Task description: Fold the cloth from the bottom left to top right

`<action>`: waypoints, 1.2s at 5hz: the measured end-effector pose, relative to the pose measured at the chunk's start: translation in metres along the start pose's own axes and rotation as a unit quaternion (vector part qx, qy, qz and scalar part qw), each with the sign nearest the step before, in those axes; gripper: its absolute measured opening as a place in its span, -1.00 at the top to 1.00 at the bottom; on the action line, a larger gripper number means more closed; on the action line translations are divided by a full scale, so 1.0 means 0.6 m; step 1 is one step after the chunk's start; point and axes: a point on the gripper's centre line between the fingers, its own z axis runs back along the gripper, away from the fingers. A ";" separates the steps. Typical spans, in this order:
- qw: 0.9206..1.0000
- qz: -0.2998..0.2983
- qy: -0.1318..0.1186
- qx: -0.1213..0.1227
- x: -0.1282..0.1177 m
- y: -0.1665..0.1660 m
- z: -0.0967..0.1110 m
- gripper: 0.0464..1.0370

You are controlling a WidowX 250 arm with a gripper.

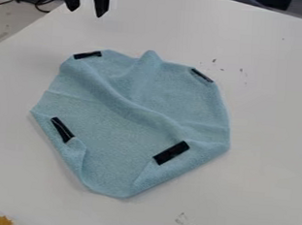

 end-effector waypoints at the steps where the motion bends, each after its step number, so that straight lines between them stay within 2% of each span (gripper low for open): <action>1: 1.000 0.006 0.024 -0.009 -0.011 -0.003 -0.033 -0.93; 2: 0.998 0.041 0.046 -0.001 -0.045 -0.007 -0.051 -0.93; 3: 0.997 0.076 0.029 0.013 -0.069 -0.013 -0.010 -0.93; 4: 0.987 0.157 0.036 0.024 -0.143 -0.032 0.019 -0.93; 5: 0.970 0.239 0.048 0.019 -0.228 -0.056 0.011 -0.93; 6: 0.957 0.282 0.058 0.021 -0.280 -0.068 -0.008 -0.93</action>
